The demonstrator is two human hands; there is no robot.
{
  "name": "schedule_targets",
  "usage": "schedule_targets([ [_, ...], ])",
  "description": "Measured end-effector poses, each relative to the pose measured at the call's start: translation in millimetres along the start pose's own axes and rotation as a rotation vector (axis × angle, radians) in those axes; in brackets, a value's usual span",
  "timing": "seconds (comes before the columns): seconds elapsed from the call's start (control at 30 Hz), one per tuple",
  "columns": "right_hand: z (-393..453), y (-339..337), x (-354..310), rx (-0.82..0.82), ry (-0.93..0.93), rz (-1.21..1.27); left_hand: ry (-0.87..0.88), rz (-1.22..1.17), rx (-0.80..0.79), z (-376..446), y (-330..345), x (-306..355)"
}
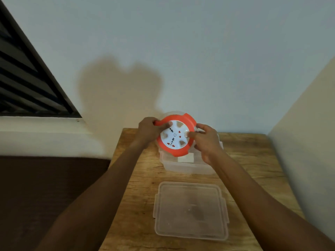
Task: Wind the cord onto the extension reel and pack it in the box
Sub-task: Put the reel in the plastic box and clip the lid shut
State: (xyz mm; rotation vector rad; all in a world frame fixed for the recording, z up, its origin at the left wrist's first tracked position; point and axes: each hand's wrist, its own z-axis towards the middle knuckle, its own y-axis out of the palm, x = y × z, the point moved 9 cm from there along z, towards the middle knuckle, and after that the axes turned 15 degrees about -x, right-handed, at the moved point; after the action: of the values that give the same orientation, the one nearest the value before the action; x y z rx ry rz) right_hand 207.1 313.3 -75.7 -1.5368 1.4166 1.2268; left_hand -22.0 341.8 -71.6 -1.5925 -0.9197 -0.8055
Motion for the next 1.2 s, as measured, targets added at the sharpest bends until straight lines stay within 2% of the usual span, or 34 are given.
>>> schedule_targets([
  [0.17, -2.3, -59.2, 8.7, 0.074, 0.019, -0.042, -0.024, 0.008, -0.094, 17.3, 56.0, 19.3],
  [0.33, 5.0, -90.2, 26.8, 0.121, 0.044, -0.226, -0.112, -0.096, -0.182, 20.0, 95.8, -4.7],
  [0.43, 10.7, -92.9, 30.1, 0.071, 0.043, -0.438, -0.125, -0.139, -0.224, 17.0, 113.7, -22.7],
  [0.6, 22.6, -74.0, 35.8, 0.016, 0.093, -0.983, -0.175, -0.236, -0.25, 10.3, 128.2, -51.9],
  [0.83, 34.9, -66.3, 56.0, 0.078, 0.161, -1.313, -0.202, -0.151, -0.286, 15.8, 134.4, -64.0],
  [1.0, 43.3, -59.4, 74.0, 0.015, 0.205, -1.305, -0.263, -0.028, -0.304, 15.2, 143.0, -77.5],
  [1.2, 42.4, -56.6, 75.4, 0.044, 0.192, -1.309, -0.265, -0.022, -0.256, 15.5, 141.2, -77.7],
])
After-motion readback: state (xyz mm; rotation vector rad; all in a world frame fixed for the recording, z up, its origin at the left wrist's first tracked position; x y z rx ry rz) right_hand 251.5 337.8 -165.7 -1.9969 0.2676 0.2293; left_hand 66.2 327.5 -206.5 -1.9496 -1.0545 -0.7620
